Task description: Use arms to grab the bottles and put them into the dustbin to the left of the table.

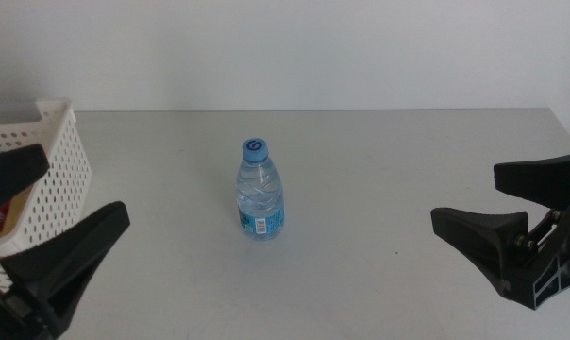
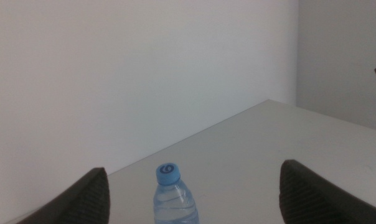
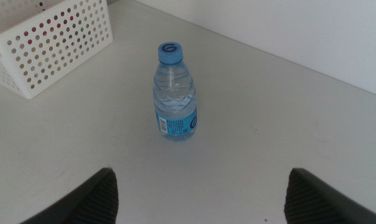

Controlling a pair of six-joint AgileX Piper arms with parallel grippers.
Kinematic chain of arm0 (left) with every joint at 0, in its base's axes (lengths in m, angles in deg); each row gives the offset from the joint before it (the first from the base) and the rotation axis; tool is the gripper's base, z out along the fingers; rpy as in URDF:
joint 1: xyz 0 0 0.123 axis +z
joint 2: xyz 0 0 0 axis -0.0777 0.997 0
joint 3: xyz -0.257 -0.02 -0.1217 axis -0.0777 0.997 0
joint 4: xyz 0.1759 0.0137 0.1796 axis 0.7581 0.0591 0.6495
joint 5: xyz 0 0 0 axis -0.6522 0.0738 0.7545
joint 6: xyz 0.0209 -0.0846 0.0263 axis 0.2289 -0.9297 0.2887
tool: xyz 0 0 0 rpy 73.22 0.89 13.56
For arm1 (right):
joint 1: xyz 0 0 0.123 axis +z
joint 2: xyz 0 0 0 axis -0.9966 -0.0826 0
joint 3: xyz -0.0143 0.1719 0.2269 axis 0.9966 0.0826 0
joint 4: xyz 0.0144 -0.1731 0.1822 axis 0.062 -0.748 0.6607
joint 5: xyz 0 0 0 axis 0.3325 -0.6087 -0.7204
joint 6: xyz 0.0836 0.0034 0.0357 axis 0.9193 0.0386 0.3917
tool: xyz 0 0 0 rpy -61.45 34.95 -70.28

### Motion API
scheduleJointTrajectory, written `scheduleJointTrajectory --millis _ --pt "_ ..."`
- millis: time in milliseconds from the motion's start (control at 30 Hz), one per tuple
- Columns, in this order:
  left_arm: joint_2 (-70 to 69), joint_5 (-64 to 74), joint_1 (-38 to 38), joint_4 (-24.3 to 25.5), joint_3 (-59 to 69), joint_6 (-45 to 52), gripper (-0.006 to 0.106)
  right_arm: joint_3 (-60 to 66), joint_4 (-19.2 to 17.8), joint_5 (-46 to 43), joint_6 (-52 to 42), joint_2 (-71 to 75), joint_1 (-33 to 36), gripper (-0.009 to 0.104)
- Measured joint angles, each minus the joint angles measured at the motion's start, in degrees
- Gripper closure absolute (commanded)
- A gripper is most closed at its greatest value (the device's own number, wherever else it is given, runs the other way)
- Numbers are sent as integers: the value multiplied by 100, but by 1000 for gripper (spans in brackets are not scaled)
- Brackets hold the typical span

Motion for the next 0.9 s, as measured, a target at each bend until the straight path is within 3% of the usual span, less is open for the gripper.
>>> scheduleJointTrajectory --millis 167,467,633,900 --pt "5 -897 0 -32 831 0 7 0 0 0 0 0 0 20" --pt "190 -1085 6 -253 1295 0 7 0 0 0 0 0 0 20" --pt "911 -1464 6 -253 1442 0 7 0 0 0 0 0 0 20" --pt "2589 -3641 6 -256 1818 -558 7 0 0 0 0 0 0 20"
